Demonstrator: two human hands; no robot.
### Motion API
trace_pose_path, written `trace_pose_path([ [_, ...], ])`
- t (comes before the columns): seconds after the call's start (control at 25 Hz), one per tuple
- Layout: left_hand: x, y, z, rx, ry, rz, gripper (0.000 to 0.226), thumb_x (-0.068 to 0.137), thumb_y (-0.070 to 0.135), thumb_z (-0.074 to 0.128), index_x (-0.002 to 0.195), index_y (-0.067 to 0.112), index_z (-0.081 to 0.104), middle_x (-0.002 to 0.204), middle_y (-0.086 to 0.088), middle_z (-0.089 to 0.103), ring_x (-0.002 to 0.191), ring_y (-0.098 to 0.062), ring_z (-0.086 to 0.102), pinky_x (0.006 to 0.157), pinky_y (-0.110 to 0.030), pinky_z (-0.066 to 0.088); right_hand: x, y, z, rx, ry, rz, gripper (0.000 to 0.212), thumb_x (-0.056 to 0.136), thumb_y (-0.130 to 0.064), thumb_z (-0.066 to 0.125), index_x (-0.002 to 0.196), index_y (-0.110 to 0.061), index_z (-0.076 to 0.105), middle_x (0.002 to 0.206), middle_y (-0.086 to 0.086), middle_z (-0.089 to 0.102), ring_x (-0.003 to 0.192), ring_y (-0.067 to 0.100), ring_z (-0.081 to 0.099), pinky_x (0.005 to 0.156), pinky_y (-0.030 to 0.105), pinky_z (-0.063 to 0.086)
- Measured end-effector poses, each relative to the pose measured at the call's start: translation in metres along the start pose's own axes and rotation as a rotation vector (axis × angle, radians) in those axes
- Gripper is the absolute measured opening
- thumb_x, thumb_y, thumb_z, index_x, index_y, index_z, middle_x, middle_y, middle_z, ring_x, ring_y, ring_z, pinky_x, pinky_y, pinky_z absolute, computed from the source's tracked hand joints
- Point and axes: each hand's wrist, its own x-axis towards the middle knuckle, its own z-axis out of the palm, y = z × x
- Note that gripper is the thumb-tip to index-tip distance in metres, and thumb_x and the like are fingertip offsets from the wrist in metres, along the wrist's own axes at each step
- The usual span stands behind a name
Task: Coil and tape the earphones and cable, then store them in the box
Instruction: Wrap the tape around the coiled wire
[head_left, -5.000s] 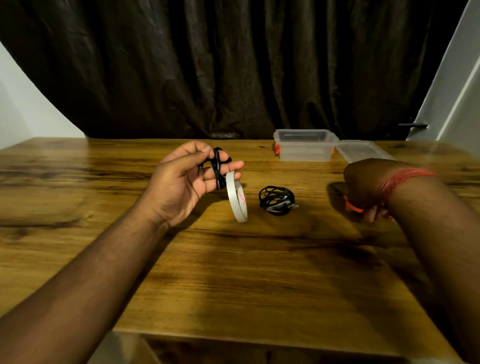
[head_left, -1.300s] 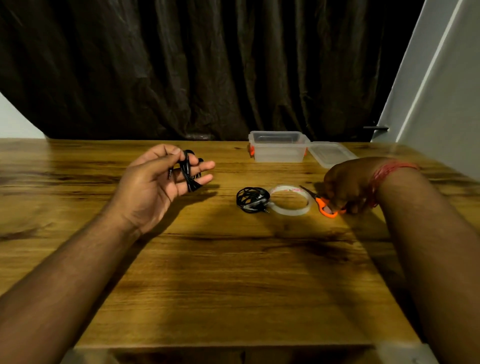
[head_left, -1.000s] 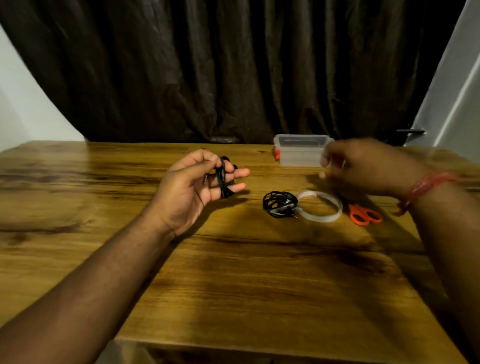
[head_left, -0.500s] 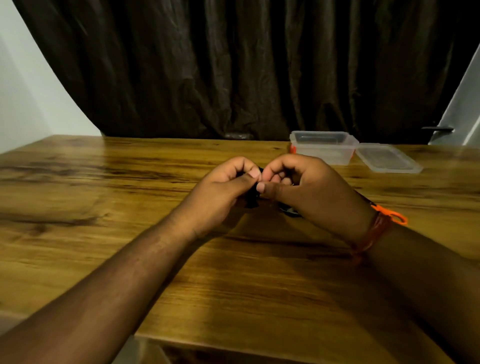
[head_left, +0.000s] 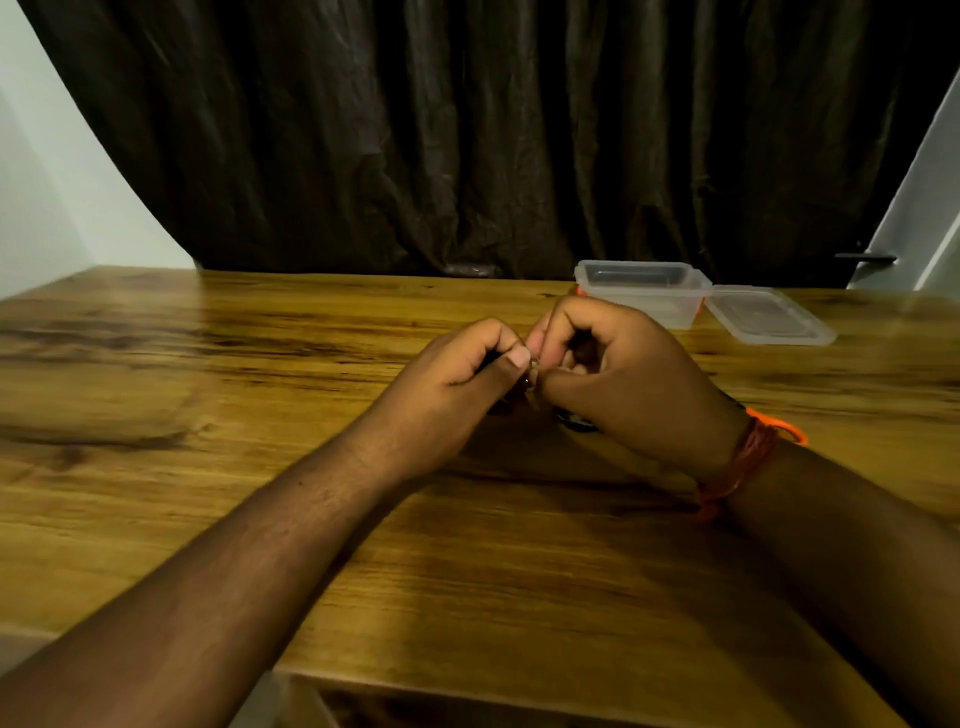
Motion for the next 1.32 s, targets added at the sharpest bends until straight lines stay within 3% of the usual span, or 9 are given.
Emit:
trace_pose_path([
  [0.08,0.000,-0.001,-0.001,-0.026,0.009,-0.017,0.018,0.099,0.029,0.048,0.089,0.022,0.061,0.080,0.005,0.067,0.077,-0.018,0.065,0.068,-0.034,0.053,0.001,0.001,-0.001,0.133,-0.018,0.053,0.012,0.079,-0.004,0.071,0.079,-0.008,0.060,0.086,0.017,0.067,0.070,0.040,0.057,0.063,0.048,0.051],
  [0.16,0.001,-0.002,-0.001,-0.076,0.013,-0.044,0.018,0.101,0.025,0.049,0.088,0.020,0.061,0.080,0.004,0.068,0.074,-0.020,0.067,0.067,-0.035,0.053,0.002,0.000,-0.003,0.271,-0.072,0.108,0.016,0.080,-0.001,0.072,0.084,-0.008,0.058,0.081,0.023,0.063,0.067,0.036,0.055,0.063,0.045,0.049],
  [0.36,0.001,-0.005,-0.002,-0.149,-0.007,-0.060,0.016,0.095,0.030,0.050,0.087,0.020,0.059,0.077,0.010,0.066,0.069,-0.017,0.066,0.064,-0.031,0.053,0.005,-0.003,-0.010,0.302,-0.193,0.193,0.028,0.085,0.004,0.067,0.110,-0.007,0.062,0.081,0.004,0.061,0.072,0.018,0.057,0.070,0.035,0.051],
  [0.52,0.000,-0.005,0.001,-0.133,0.011,-0.058,0.016,0.093,0.032,0.049,0.086,0.022,0.059,0.075,0.012,0.063,0.068,-0.015,0.065,0.062,-0.029,0.052,0.003,-0.007,-0.014,0.082,-0.145,0.161,0.015,0.086,-0.004,0.068,0.099,-0.012,0.068,0.072,-0.005,0.052,0.068,0.014,0.047,0.064,0.030,0.042],
  [0.64,0.002,-0.007,0.000,-0.133,0.029,-0.070,0.016,0.091,0.036,0.049,0.084,0.025,0.059,0.074,0.010,0.062,0.068,-0.019,0.065,0.066,-0.039,0.052,0.003,-0.007,-0.015,0.059,-0.144,0.180,0.010,0.082,-0.013,0.075,0.087,-0.011,0.066,0.068,-0.001,0.048,0.065,0.016,0.043,0.061,0.032,0.039],
  [0.76,0.003,-0.008,-0.001,-0.158,0.022,-0.060,0.015,0.093,0.033,0.050,0.083,0.025,0.058,0.071,0.008,0.061,0.064,-0.019,0.062,0.068,-0.046,0.056,0.005,-0.004,-0.018,0.186,-0.149,0.213,0.021,0.074,-0.020,0.078,0.084,-0.008,0.063,0.067,0.010,0.050,0.065,0.023,0.049,0.060,0.033,0.046],
  [0.96,0.006,-0.010,0.001,-0.289,0.013,-0.072,0.017,0.101,0.015,0.047,0.086,0.010,0.052,0.064,0.008,0.053,0.052,-0.009,0.045,0.051,-0.027,0.048,0.004,-0.002,-0.019,0.517,-0.152,0.300,0.019,0.072,-0.014,0.071,0.083,-0.006,0.058,0.080,0.014,0.066,0.071,0.018,0.067,0.069,0.031,0.059],
  [1.08,0.006,-0.013,0.003,-0.505,-0.039,-0.108,0.014,0.093,0.021,0.046,0.087,0.009,0.052,0.070,0.000,0.051,0.050,-0.006,0.036,0.046,-0.021,0.035,0.005,-0.004,-0.017,0.676,-0.109,0.305,0.015,0.075,-0.005,0.068,0.083,-0.004,0.055,0.090,0.019,0.069,0.076,0.021,0.069,0.070,0.030,0.059],
  [1.32,0.006,-0.013,0.000,-0.679,-0.048,-0.189,0.019,0.099,0.017,0.041,0.093,0.008,0.057,0.069,0.001,0.050,0.047,-0.003,0.031,0.043,-0.018,0.024,0.010,-0.001,-0.021,0.564,0.206,0.264,0.013,0.086,0.005,0.063,0.083,-0.003,0.053,0.077,0.016,0.067,0.069,0.020,0.067,0.068,0.032,0.059],
])
